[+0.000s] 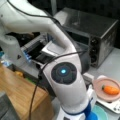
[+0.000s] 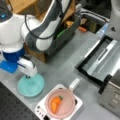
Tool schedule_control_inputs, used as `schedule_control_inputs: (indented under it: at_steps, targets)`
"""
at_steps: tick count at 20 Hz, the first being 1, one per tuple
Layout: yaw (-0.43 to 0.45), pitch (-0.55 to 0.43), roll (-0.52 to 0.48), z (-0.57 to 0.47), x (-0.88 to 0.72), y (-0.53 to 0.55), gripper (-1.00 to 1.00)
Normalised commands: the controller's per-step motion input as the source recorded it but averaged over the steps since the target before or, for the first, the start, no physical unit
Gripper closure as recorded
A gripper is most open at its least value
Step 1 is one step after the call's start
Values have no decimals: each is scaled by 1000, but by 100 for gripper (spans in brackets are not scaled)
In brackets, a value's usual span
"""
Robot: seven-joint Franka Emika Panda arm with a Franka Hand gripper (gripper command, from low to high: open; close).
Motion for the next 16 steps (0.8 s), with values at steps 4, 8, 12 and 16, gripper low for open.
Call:
schedule_control_inputs:
  at_steps: [4, 8, 12, 16]
  targets:
    - [-18, 192, 172, 39, 353, 51, -100]
    - [-76, 143, 141, -46, 352, 92, -100]
    - [-87, 88, 115, -70, 345, 37, -100]
    - [-67, 75, 92, -5, 286, -85, -100]
